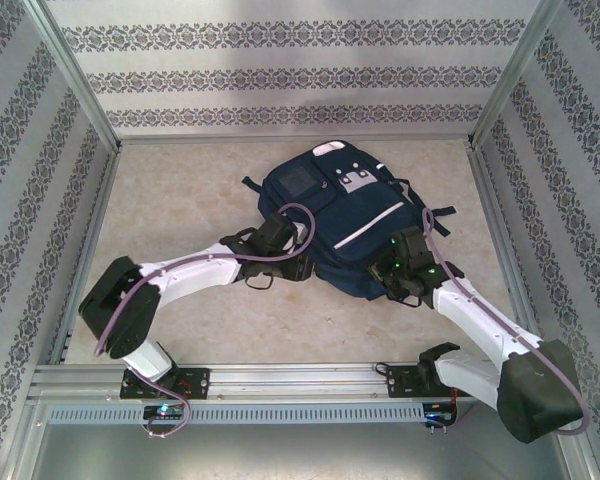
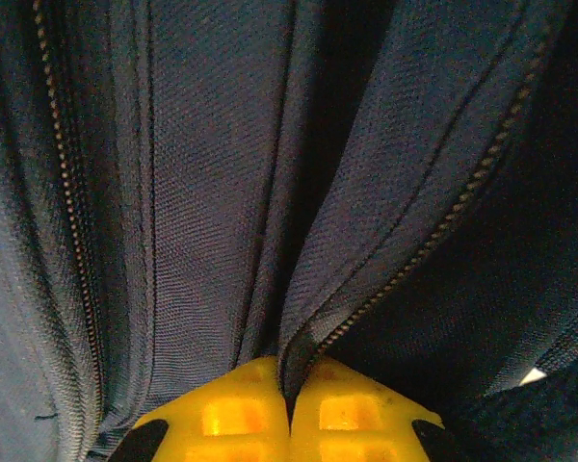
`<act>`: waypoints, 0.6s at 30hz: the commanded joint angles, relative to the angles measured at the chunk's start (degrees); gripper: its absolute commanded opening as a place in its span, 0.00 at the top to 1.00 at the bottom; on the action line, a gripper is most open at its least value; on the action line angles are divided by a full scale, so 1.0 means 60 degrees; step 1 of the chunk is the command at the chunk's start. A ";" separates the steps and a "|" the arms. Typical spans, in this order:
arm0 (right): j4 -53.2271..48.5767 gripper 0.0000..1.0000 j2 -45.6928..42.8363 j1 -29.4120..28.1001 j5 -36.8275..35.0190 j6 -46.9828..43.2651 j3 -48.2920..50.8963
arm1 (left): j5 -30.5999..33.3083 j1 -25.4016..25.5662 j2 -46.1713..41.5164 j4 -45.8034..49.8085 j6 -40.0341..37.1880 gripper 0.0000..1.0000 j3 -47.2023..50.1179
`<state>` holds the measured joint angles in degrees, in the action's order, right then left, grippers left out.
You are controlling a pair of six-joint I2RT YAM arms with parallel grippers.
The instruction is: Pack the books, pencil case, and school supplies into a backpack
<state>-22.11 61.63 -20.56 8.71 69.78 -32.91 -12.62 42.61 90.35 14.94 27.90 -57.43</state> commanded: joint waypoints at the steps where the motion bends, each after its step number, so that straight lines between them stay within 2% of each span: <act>1: 0.0228 1.00 0.0236 -0.0842 -0.0138 -0.0445 -0.0684 | 0.0634 -0.0114 -0.1606 0.0857 -0.0129 0.35 0.0065; 4: 0.0141 1.00 0.0554 -0.1747 -0.0235 -0.0532 -0.1211 | 0.0927 -0.0192 -0.2842 0.1504 -0.0172 0.19 0.0033; 6: 0.0293 1.00 0.0806 -0.2283 -0.0265 -0.0665 -0.1491 | 0.1225 -0.0314 -0.3562 0.2056 -0.0168 0.14 -0.0113; 8: 0.0520 1.00 0.1232 -0.2801 -0.0272 -0.0974 -0.1827 | 0.1772 -0.0513 -0.4221 0.2688 -0.0180 0.08 -0.0419; 9: 0.0624 1.00 0.1458 -0.2994 -0.0227 -0.1141 -0.1966 | 0.2174 -0.0538 -0.4460 0.2977 -0.0265 0.00 -0.0601; 13: 0.1148 1.00 0.2728 -0.3802 0.0683 -0.1481 -0.2666 | 0.3891 -0.0561 -0.5348 0.3789 -0.0795 0.00 -0.1169; 18: 0.1238 1.00 0.4047 -0.4427 0.1594 -0.2063 -0.3762 | 0.4457 -0.0653 -0.5892 0.3911 -0.1235 0.00 -0.1313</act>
<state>-19.42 84.25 -44.97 10.50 63.09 -51.24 8.91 39.55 55.88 34.26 23.86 -64.25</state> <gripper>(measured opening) 0.067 0.994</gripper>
